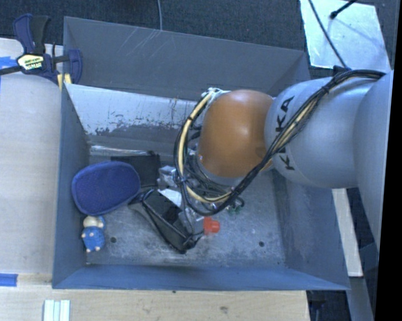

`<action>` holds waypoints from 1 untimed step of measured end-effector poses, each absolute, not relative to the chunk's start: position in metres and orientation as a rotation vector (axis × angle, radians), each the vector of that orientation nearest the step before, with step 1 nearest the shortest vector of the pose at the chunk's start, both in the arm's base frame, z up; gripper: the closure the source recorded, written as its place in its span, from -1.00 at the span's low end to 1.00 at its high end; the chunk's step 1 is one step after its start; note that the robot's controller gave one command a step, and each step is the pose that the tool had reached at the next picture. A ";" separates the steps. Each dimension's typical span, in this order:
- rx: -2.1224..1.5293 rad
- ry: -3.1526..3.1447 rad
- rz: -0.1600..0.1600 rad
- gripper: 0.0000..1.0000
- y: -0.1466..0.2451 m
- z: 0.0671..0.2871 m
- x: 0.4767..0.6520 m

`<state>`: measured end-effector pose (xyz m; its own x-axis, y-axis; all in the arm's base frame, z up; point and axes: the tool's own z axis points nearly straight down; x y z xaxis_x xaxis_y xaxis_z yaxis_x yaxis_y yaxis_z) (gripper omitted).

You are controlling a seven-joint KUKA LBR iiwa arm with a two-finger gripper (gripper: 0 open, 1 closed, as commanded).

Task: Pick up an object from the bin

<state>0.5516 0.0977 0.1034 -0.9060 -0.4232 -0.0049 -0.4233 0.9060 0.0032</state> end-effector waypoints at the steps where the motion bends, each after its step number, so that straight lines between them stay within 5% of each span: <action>1: -0.585 3.088 0.007 -1.00 0.097 0.102 0.550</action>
Offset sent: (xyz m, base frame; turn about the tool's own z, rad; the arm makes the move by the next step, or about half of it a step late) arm -0.0282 -0.0096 -0.0334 0.2065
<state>0.5501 0.0970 0.1018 -0.9306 -0.3659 0.0002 -0.3659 0.9306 0.0043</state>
